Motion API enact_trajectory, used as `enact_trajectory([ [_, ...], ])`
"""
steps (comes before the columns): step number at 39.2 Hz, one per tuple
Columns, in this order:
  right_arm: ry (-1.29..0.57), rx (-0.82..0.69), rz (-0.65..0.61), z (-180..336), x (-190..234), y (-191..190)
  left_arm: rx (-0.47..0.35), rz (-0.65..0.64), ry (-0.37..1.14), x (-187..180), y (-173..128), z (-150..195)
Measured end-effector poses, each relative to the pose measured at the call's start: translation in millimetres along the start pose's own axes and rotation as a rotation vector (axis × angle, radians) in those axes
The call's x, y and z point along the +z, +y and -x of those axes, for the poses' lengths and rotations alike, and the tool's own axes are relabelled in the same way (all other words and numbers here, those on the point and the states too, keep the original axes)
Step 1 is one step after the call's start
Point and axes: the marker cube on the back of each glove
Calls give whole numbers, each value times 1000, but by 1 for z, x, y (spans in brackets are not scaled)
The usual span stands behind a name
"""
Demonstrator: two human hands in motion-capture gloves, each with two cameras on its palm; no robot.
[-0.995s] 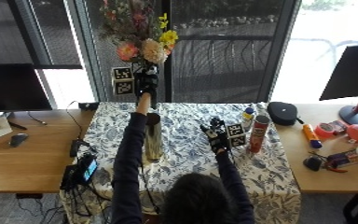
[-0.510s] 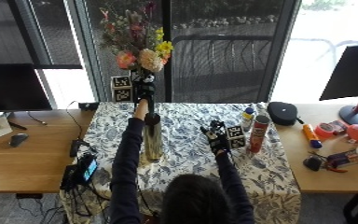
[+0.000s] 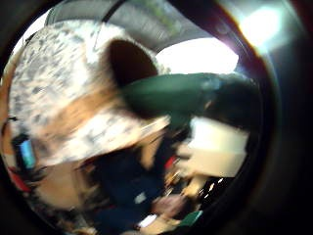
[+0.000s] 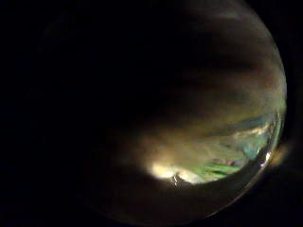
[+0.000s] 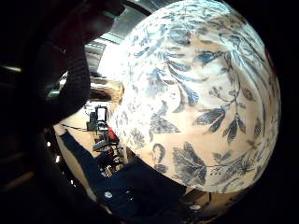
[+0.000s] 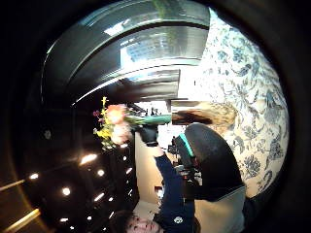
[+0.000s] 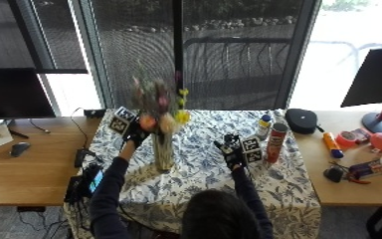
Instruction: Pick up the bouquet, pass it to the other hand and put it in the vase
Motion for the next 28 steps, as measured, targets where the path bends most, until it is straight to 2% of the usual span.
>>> enact_trajectory([
  [3, 61, 171, -52, -18, -9, 4, 3, 140, -65, -9, 16, 57],
  [5, 87, 214, -85, -27, -15, 4, -14, 201, -122, -18, 23, 103],
  [8, -14, 94, -23, -27, -18, 8, -84, 122, -281, -37, 11, 162],
  [10, -71, 47, 10, -29, -21, 11, -100, 48, -358, -48, 3, 181],
  [17, 7, 277, -109, -58, -31, 4, -108, 107, -274, -57, 29, 159],
  [19, -2, 231, -112, -60, -32, 2, -126, 90, -297, -63, 30, 156],
  [23, -7, 11, -100, -64, -31, -7, -166, 43, -374, -71, 27, 158],
  [28, 12, 97, -127, -80, -31, -18, -196, 47, -361, -73, 28, 160],
])
